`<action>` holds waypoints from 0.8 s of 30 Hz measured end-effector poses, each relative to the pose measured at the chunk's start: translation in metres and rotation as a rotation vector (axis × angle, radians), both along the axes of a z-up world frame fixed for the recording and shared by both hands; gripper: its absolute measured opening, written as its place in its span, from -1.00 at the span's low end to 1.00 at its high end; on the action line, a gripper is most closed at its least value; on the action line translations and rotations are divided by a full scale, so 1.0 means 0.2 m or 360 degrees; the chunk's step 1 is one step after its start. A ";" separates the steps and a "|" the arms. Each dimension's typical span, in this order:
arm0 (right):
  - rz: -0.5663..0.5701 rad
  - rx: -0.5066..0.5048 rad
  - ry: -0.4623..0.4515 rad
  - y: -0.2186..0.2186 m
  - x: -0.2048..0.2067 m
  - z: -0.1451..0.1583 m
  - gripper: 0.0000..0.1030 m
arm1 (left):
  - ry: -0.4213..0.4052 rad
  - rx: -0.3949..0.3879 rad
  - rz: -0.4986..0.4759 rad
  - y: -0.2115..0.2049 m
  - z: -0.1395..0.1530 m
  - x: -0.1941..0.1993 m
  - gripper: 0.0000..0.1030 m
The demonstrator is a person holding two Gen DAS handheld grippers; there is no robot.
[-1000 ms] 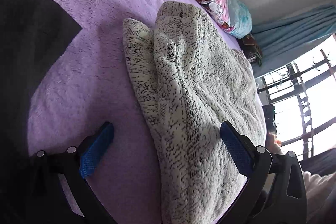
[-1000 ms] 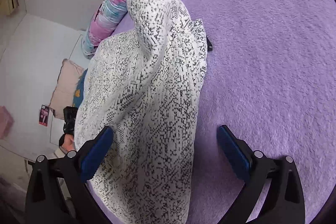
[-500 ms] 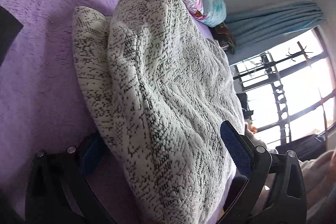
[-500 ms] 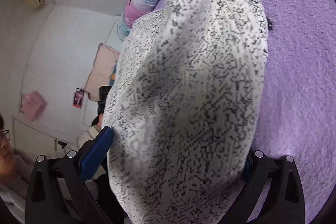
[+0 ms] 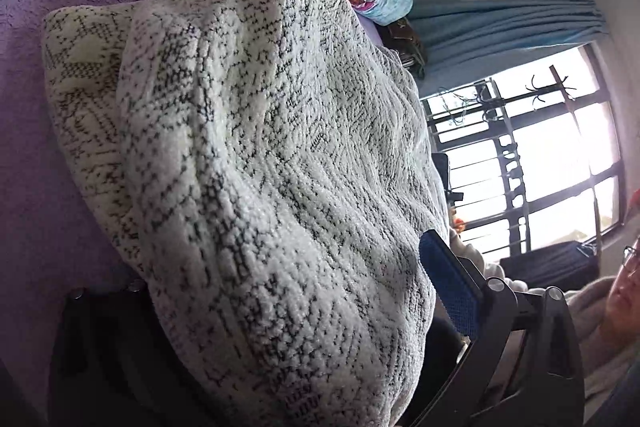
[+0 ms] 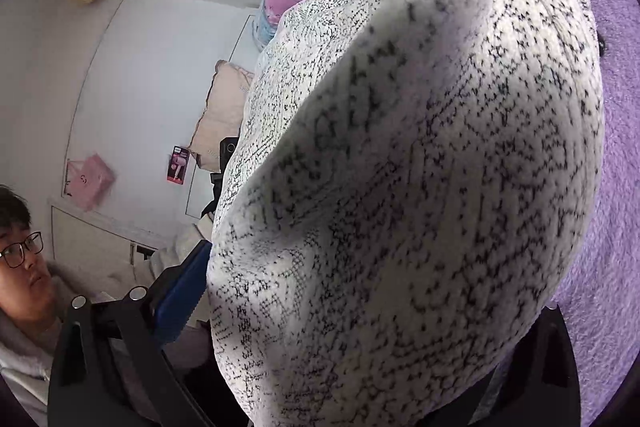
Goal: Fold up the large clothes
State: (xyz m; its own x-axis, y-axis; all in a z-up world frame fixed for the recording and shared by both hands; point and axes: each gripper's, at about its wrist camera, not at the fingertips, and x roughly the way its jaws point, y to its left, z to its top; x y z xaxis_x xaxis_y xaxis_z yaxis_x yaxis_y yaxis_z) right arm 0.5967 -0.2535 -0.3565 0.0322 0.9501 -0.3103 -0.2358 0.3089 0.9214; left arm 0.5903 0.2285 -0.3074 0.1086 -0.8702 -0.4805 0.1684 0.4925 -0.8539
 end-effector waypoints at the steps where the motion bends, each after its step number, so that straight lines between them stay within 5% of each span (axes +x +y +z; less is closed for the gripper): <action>1: -0.0008 -0.0065 -0.0016 0.00 -0.02 0.02 0.53 | 0.0009 0.0003 0.0006 0.00 0.00 0.01 0.85; 2: -0.0022 -0.0112 -0.0025 -0.01 -0.03 0.04 0.17 | 0.0019 -0.0015 0.0018 0.02 0.00 0.01 0.84; 4: -0.0041 -0.0130 -0.0036 0.00 -0.04 0.08 -0.02 | 0.0025 -0.0005 0.0044 0.10 -0.02 -0.01 0.60; 5: -0.0045 -0.0146 -0.0009 0.02 -0.04 0.08 -0.05 | 0.0039 0.0038 0.0049 0.12 -0.04 -0.02 0.37; 10: -0.0062 -0.0061 0.0027 0.08 -0.04 0.06 -0.18 | 0.0088 0.0031 0.0097 0.13 -0.07 -0.02 0.30; 15: -0.0107 -0.0079 -0.0037 0.04 -0.08 0.13 -0.28 | 0.0029 0.0066 0.0091 0.09 -0.02 -0.04 -0.18; 24: -0.0140 -0.0194 -0.0146 0.21 -0.14 0.39 -0.37 | -0.0038 0.0133 0.0110 0.02 0.16 -0.07 -0.43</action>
